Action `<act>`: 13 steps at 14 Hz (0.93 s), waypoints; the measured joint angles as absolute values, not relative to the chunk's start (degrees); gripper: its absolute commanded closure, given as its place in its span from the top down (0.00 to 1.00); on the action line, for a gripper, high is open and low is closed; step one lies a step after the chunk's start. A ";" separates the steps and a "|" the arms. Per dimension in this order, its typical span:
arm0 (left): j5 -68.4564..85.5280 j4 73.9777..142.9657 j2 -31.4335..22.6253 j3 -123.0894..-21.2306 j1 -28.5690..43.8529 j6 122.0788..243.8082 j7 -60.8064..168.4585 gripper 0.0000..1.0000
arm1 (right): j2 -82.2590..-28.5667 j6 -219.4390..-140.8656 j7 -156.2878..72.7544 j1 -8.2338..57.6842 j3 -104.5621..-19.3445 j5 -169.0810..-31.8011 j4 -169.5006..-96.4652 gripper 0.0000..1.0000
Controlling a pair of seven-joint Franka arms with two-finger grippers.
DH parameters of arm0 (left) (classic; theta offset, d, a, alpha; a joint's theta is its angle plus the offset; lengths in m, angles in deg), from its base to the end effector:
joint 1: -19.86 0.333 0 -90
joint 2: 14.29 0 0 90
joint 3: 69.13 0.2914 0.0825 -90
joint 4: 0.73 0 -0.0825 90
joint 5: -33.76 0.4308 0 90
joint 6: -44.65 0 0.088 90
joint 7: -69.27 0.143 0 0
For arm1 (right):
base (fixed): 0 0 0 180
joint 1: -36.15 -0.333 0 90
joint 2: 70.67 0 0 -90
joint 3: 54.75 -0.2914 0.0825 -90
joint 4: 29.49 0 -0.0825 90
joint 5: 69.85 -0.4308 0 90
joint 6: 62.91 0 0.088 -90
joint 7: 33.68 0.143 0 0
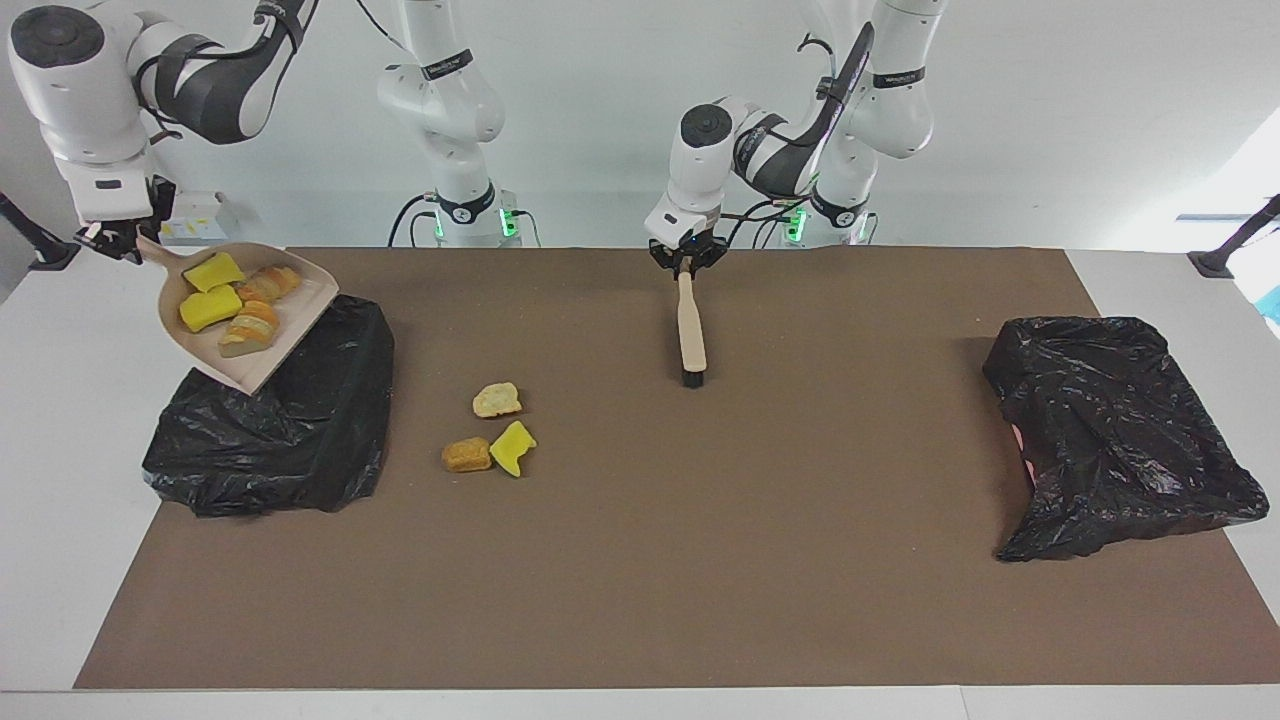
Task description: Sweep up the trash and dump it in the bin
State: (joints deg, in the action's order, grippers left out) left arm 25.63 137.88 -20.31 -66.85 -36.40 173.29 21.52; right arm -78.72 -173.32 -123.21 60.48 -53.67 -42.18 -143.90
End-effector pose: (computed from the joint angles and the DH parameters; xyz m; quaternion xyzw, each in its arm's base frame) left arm 0.2888 -0.4116 0.2523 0.9978 -0.0083 -0.0651 0.0085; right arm 0.5020 -0.2919 0.4657 0.7826 0.5792 -0.1717 0.1504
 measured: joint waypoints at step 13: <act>26.78 131.74 -20.81 -64.48 -13.10 163.75 34.49 1.00 | -75.79 -175.94 -123.21 54.57 -54.51 -24.37 -143.88 0.00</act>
State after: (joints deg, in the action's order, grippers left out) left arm 26.78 131.74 -20.81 -64.48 -13.10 163.75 34.49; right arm -75.79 -175.94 -123.21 54.57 -54.51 -24.37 -143.88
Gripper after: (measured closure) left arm 0.000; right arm 0.687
